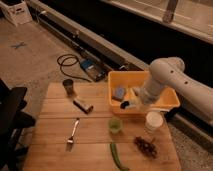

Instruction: Place brush in plastic cup

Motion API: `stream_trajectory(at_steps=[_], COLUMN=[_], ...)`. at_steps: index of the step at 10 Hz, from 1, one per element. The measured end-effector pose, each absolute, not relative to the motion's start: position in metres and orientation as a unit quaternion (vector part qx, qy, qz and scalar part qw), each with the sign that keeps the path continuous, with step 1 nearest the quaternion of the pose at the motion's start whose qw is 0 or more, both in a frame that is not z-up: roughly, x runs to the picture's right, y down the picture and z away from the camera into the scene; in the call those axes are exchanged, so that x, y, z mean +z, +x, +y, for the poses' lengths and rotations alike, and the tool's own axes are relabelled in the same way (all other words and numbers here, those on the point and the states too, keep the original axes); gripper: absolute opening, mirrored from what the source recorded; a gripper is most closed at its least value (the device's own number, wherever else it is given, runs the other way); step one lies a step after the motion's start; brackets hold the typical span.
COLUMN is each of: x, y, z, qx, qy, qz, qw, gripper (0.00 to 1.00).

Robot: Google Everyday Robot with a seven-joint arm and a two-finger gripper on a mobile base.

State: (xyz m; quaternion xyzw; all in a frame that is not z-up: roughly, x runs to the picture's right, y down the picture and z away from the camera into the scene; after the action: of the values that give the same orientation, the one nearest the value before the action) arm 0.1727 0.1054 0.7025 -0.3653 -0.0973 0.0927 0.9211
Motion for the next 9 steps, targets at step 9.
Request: stream_trajectory(at_steps=[9], x=[0.706], y=[0.160], z=[0.129], qx=[0.091], qy=[-0.412], qz=[-0.108], qw=[0.900], gripper=[0.00])
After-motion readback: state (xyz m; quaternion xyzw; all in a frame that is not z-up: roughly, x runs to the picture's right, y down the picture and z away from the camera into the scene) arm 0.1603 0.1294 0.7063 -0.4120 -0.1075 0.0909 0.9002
